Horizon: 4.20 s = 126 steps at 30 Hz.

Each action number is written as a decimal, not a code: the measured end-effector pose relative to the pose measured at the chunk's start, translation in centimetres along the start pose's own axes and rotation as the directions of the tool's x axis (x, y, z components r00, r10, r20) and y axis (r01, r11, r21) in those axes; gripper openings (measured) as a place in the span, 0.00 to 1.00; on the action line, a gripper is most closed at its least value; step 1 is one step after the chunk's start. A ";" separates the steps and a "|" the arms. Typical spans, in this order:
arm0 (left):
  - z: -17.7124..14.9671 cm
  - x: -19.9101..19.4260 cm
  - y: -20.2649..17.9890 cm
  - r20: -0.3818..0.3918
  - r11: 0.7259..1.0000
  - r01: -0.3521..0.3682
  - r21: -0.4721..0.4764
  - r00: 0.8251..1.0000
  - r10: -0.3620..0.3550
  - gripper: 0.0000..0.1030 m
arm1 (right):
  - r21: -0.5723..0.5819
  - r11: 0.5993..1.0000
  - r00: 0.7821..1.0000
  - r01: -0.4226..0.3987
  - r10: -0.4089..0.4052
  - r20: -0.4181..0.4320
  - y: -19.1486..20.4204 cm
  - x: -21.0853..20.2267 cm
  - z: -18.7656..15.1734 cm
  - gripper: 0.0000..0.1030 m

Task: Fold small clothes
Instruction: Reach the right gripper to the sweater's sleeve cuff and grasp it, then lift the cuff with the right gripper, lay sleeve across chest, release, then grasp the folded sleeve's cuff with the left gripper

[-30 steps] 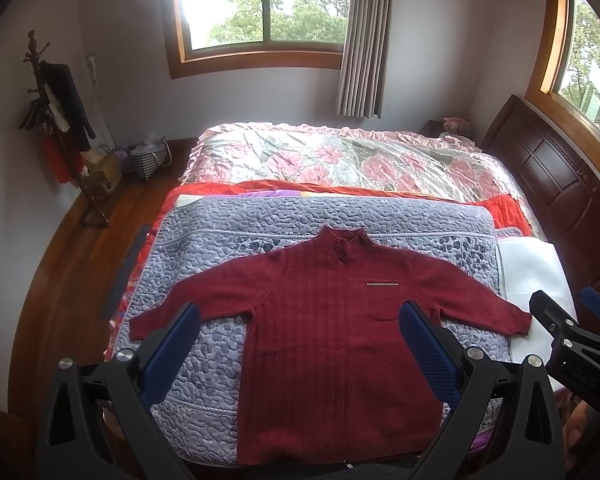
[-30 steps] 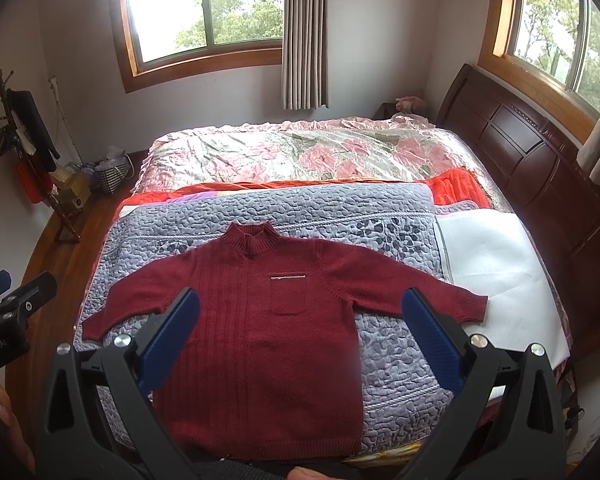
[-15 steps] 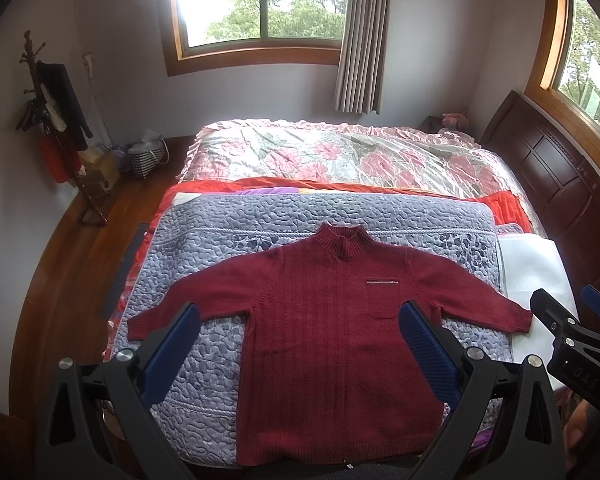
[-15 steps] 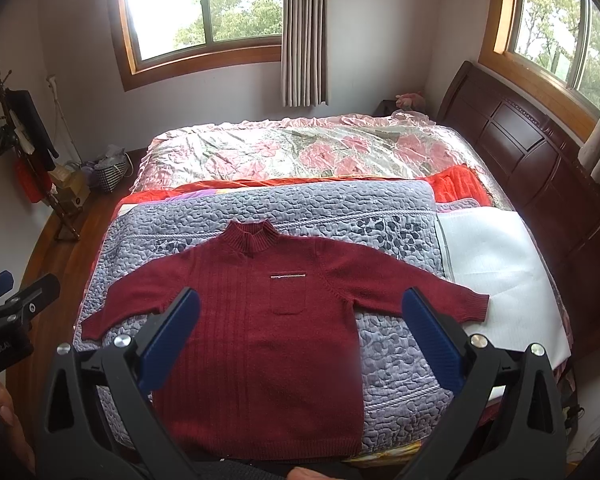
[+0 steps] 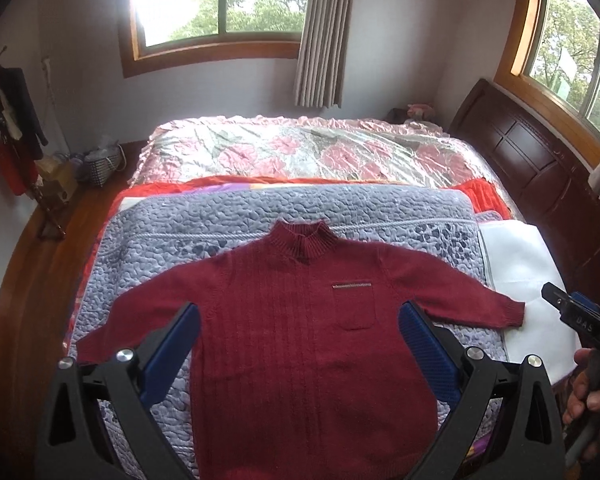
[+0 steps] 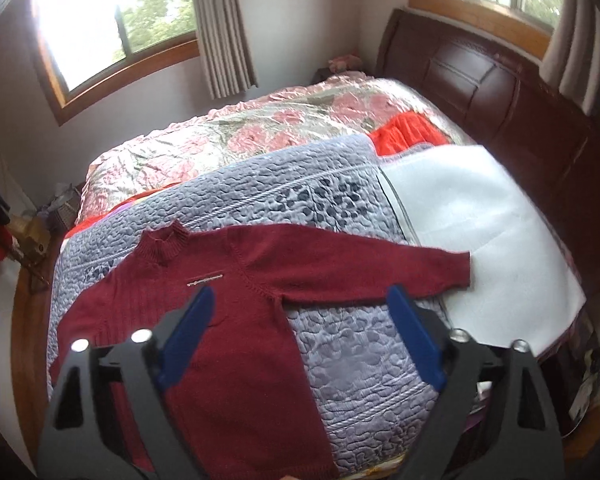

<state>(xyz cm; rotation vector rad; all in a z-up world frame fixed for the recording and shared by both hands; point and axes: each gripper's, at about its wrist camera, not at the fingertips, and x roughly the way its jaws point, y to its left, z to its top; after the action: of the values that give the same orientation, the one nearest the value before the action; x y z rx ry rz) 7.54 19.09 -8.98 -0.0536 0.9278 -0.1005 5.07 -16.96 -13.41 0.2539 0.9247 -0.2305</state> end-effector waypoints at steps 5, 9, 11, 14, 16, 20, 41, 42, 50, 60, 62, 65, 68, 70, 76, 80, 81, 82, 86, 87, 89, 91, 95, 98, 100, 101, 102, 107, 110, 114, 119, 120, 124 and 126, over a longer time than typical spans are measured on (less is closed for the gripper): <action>0.3 4.0 -2.8 -0.053 0.999 -0.006 0.041 0.999 0.008 0.96 | 0.264 0.963 0.997 -0.053 0.068 -0.048 -10.6 5.9 -1.3 0.41; 0.9 6.9 -4.5 -0.094 0.997 0.074 0.008 0.993 -0.073 0.96 | 0.472 0.877 0.993 -0.087 0.117 -0.035 -18.9 11.4 -2.6 0.41; 1.1 8.7 -5.4 -0.123 0.998 0.070 -0.002 0.990 -0.070 0.96 | 0.549 0.828 0.989 -0.112 0.146 -0.018 -22.8 14.5 -3.1 0.41; 1.2 11.9 -7.4 -0.179 0.998 0.051 0.027 0.983 -0.045 0.96 | 0.650 0.749 0.985 -0.127 0.172 -0.005 -28.0 19.4 -4.1 0.43; 1.1 13.7 -8.4 -0.196 0.998 0.050 0.035 0.980 -0.042 0.96 | 0.709 0.694 0.983 -0.128 0.183 -0.002 -30.6 22.3 -4.8 0.43; 0.9 16.5 -9.7 -0.230 0.998 0.060 0.027 0.972 -0.052 0.96 | 0.805 0.580 0.982 -0.126 0.190 0.017 -34.3 26.3 -6.3 0.43; -0.5 20.4 -10.5 -0.310 0.998 0.061 0.016 0.949 -0.053 0.96 | 0.879 0.421 0.962 -0.222 0.239 0.129 -36.8 31.3 -7.6 0.25; -0.7 20.3 -10.4 -0.311 0.998 0.060 0.018 0.949 -0.051 0.96 | 0.880 0.420 0.963 -0.221 0.239 0.128 -36.7 31.4 -7.5 0.25; -1.1 19.6 -9.9 -0.309 0.998 0.056 0.014 0.950 -0.049 0.96 | 0.846 0.483 0.965 -0.228 0.230 0.129 -36.0 29.3 -6.3 0.17; -0.6 17.5 -7.7 -0.287 0.997 0.064 -0.042 0.955 -0.073 0.96 | 0.732 0.631 0.965 -0.258 0.212 0.157 -32.0 23.6 -0.2 0.17; -0.5 16.7 -7.0 -0.274 0.997 0.060 -0.053 0.959 -0.072 0.96 | 0.695 0.668 0.964 -0.265 0.211 0.164 -30.5 22.3 1.2 0.17; -0.3 15.7 -5.7 -0.256 0.995 0.066 -0.080 0.963 -0.085 0.96 | 0.632 0.724 0.961 -0.277 0.216 0.174 -27.7 20.5 3.5 0.17; -0.2 14.7 -4.0 -0.228 0.989 0.079 -0.121 0.968 -0.106 0.96 | 0.554 0.784 0.959 -0.282 0.218 0.181 -24.4 19.0 5.6 0.17; -0.2 14.2 -3.2 -0.212 0.988 0.070 -0.136 0.972 -0.098 0.96 | 0.498 0.820 0.958 -0.284 0.221 0.182 -22.2 18.0 6.6 0.17; -0.5 12.4 -0.3 -0.134 0.986 0.034 -0.165 0.989 -0.057 0.96 | 0.312 0.908 0.957 -0.280 0.239 0.165 -13.2 16.4 8.7 0.17; -0.4 12.3 2.0 -0.142 0.975 0.071 -0.213 0.984 -0.103 0.96 | 0.159 0.951 0.960 -0.265 0.245 0.137 -6.8 15.7 8.2 0.17; -0.5 12.2 2.7 -0.139 0.968 0.088 -0.234 0.983 -0.123 0.96 | 0.124 0.957 0.960 -0.263 0.247 0.131 -5.2 15.7 8.2 0.17; -0.4 12.1 3.3 -0.133 0.961 0.103 -0.256 0.981 -0.141 0.96 | 0.086 0.961 0.960 -0.261 0.250 0.123 -3.4 15.7 8.0 0.17; 0.0 11.9 5.2 -0.105 0.953 0.114 -0.281 0.983 -0.148 0.96 | -0.059 0.967 0.964 -0.248 0.252 0.084 3.3 16.4 7.1 0.17; 0.1 12.0 5.6 -0.106 0.952 0.115 -0.284 0.983 -0.150 0.96 | -0.084 0.965 0.964 -0.249 0.255 0.070 4.7 16.8 6.7 0.17; 0.3 12.6 6.5 -0.112 0.936 0.142 -0.323 0.976 -0.187 0.96 | -0.139 0.959 0.966 -0.247 0.255 0.039 7.5 17.7 5.8 0.17; 0.4 13.6 7.4 -0.134 0.921 0.160 -0.356 0.966 -0.219 0.96 | -0.194 0.950 0.969 -0.243 0.249 0.005 10.4 19.0 4.6 0.17; 0.2 15.9 8.0 -0.171 0.934 0.144 -0.327 0.963 -0.209 0.96 | -0.293 0.928 0.973 -0.231 0.219 -0.073 15.6 22.3 1.5 0.17; -0.2 17.4 8.2 -0.174 0.950 0.115 -0.290 0.970 -0.170 0.96 | -0.369 0.906 0.977 -0.208 0.174 -0.124 18.4 25.2 -1.4 0.17; -0.4 18.3 8.2 -0.164 0.962 0.063 -0.265 0.980 -0.109 0.96 | -0.410 0.890 0.976 -0.198 0.140 -0.166 19.8 27.5 -3.2 0.17; -0.5 18.8 8.2 -0.156 0.966 0.046 -0.255 0.984 -0.088 0.96 | -0.429 0.883 0.975 -0.193 0.123 -0.184 20.4 28.6 -4.1 0.17; -0.6 19.4 8.3 -0.160 0.968 0.036 -0.249 0.984 -0.078 0.96 | -0.450 0.874 0.975 -0.184 0.104 -0.196 21.0 29.5 -4.9 0.17; -1.4 23.5 9.2 -0.260 0.963 0.028 -0.266 0.960 -0.100 0.96 | -0.538 0.832 0.977 -0.136 0.024 -0.210 23.0 32.3 -7.6 0.20; -1.5 25.5 9.1 -0.321 0.953 0.113 -0.280 0.925 -0.204 0.96 | -0.561 0.819 0.981 -0.123 0.013 -0.196 23.4 32.6 -8.2 0.27; -1.0 27.6 8.6 -0.338 0.914 0.203 -0.351 0.883 -0.326 0.96 | -0.562 0.815 0.980 -0.145 0.040 -0.194 23.2 31.3 -8.5 0.50; 0.1 31.7 7.4 -0.324 0.811 0.331 -0.483 0.793 -0.517 0.96 | -0.475 0.856 0.968 -0.206 0.105 -0.229 20.0 26.4 -9.4 0.57; 0.2 32.9 6.9 -0.318 0.779 0.363 -0.511 0.763 -0.563 0.96 | -0.456 0.864 0.964 -0.211 0.108 -0.242 19.2 25.5 -10.0 0.57; -0.7 38.7 4.9 -0.332 0.674 0.368 -0.641 0.658 -0.675 0.96 | -0.381 0.896 0.947 -0.226 0.111 -0.301 15.8 22.4 -12.1 0.59; -1.7 41.2 4.0 -0.327 0.615 0.348 -0.708 0.610 -0.722 0.96 | -0.357 0.907 0.940 -0.225 0.105 -0.325 14.5 21.5 -13.0 0.59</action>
<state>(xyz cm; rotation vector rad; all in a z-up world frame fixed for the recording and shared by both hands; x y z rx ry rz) 30.96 18.50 -43.13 -0.9760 1.5317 -0.4552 12.16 -1.04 -36.60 -0.0053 1.2205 0.1598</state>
